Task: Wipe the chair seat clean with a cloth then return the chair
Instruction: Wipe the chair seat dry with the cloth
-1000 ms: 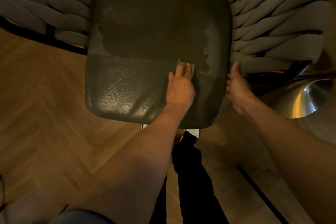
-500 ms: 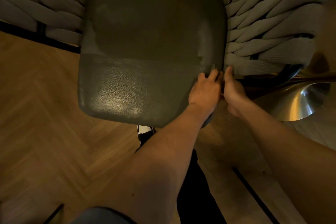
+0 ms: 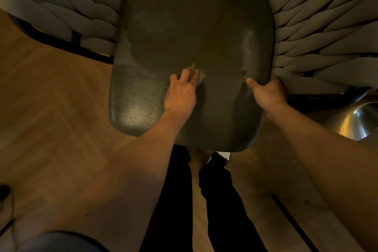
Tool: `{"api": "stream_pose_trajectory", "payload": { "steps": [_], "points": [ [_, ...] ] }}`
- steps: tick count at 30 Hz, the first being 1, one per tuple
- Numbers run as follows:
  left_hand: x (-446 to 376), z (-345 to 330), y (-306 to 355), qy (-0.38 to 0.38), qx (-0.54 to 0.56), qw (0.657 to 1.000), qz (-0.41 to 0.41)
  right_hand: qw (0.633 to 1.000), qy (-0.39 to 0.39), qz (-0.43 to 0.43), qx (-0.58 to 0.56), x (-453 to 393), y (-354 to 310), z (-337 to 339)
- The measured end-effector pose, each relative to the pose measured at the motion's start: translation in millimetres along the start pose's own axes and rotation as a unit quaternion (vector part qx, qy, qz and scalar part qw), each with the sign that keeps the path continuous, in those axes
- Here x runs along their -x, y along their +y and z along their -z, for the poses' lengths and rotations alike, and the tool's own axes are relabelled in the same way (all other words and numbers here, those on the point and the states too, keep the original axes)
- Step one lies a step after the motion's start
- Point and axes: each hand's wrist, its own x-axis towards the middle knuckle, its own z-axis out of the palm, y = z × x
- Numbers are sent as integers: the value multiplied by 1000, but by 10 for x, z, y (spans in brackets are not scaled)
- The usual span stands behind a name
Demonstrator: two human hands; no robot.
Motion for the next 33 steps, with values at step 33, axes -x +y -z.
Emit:
{"api": "stream_pose_trajectory", "payload": {
  "steps": [33],
  "points": [
    [88, 403, -1551, 85, 126, 961, 233, 997, -25, -38, -66, -35, -6, 69]
  ]
}}
